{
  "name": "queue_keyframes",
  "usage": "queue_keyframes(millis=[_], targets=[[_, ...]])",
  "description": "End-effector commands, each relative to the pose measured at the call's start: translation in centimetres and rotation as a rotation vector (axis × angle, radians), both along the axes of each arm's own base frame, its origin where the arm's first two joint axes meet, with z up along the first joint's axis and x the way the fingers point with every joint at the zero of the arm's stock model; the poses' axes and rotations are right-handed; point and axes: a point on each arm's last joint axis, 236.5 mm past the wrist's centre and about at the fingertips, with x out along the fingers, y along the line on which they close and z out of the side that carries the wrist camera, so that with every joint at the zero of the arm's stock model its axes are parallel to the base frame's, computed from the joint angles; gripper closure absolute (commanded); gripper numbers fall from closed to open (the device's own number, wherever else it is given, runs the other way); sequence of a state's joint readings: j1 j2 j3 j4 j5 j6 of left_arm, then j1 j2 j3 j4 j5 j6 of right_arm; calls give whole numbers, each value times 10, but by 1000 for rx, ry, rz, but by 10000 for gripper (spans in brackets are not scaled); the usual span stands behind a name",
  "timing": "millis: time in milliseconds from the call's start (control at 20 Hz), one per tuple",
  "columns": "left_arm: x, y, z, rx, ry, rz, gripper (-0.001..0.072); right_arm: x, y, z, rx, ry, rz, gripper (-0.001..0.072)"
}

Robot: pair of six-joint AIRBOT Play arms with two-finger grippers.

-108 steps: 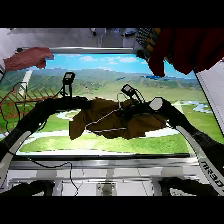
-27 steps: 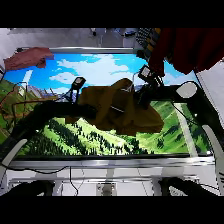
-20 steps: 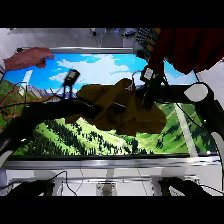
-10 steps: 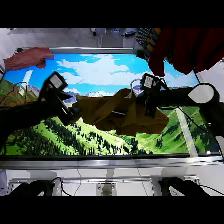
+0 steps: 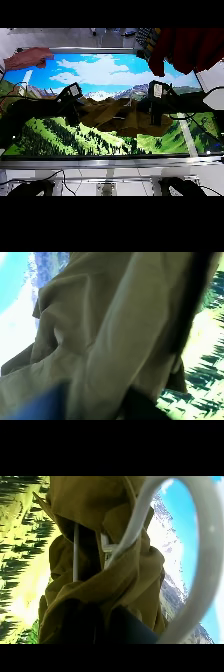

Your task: Fold the clothes and pants, and hang the long-sleeved shirts on hangers.

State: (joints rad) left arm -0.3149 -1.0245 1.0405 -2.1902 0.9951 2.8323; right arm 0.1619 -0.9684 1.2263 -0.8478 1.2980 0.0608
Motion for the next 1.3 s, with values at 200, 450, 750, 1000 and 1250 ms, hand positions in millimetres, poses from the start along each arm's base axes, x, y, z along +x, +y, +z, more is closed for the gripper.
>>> queue_keyframes(millis=[200, 450, 750, 1000, 1250], targets=[[7, -20, 4, -167, 141, 125, 679, 54, -20, 25, 77, -98, -276, 652], [32, -20, 15, -255, 133, 267, 679, 91, -61, 68, 205, -194, -599, 283], [34, -32, 14, -280, 141, 283, 680, 41, -47, 88, 589, 346, -860, 283], [18, -78, 27, -294, 46, 196, 680, 26, 32, 18, 773, 850, -835, 286], [6, -92, 29, -299, 44, 158, 680, 61, 45, -40, 1195, 1188, -1051, 285]])
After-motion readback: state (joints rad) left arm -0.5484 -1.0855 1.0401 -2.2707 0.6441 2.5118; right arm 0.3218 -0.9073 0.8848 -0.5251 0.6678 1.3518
